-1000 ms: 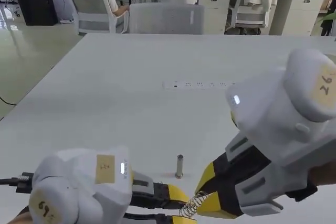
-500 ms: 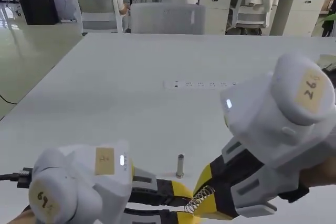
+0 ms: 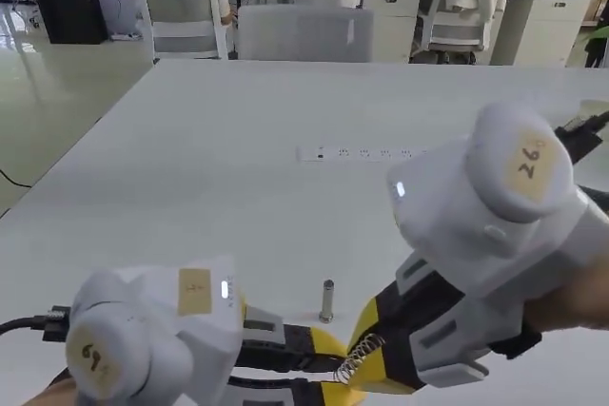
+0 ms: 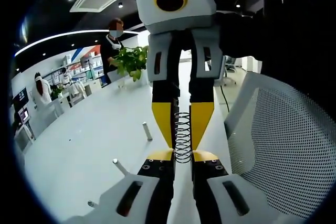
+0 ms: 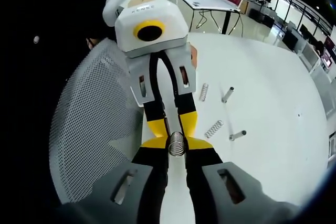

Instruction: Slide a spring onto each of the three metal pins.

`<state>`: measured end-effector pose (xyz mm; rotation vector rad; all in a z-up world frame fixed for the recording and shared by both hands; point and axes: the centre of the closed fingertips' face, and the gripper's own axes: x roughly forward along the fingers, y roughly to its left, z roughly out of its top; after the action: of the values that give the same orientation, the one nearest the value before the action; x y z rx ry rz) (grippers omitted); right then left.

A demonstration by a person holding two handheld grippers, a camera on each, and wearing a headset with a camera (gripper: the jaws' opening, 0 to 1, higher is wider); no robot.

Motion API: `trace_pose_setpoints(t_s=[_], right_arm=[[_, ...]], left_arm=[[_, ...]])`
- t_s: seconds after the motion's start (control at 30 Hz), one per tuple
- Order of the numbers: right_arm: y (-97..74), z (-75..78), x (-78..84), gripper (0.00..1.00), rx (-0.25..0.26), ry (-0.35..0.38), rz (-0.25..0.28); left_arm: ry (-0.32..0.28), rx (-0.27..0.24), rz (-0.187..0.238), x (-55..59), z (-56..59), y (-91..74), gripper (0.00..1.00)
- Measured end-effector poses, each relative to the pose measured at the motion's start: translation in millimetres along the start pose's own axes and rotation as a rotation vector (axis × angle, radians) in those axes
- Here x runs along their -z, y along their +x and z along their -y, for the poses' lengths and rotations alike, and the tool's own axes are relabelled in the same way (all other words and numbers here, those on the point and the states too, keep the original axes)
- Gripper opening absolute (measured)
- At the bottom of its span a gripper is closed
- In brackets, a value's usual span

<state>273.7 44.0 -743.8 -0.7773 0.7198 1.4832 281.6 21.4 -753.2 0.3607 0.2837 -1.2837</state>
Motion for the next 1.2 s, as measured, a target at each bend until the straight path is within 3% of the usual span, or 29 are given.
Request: trace_pose_setpoints(t_s=[0.23,0.4,0.9,1.2], right_arm=[[-3.2,6.2,4.6,0.13,0.017,0.019,-0.007],[-9.9,13.2,13.0,0.13,0.042,0.037,-0.019],[-25.0,30.2,36.1,0.13,0.097,0.100,-0.048],[-39.7,41.9,49.2,0.13,0.135,0.146,-0.047]], left_arm=[[-0.024,-0.010,-0.018,6.8,-3.3,-2.9,0.12],[-0.053,-0.044,-0.015,10.0,-13.0,-12.8,0.17],[-0.139,-0.206,-0.009,29.9,-44.1,-56.7,0.28],[-0.196,-0.282,0.002,42.6,-51.6,-76.1,0.34]])
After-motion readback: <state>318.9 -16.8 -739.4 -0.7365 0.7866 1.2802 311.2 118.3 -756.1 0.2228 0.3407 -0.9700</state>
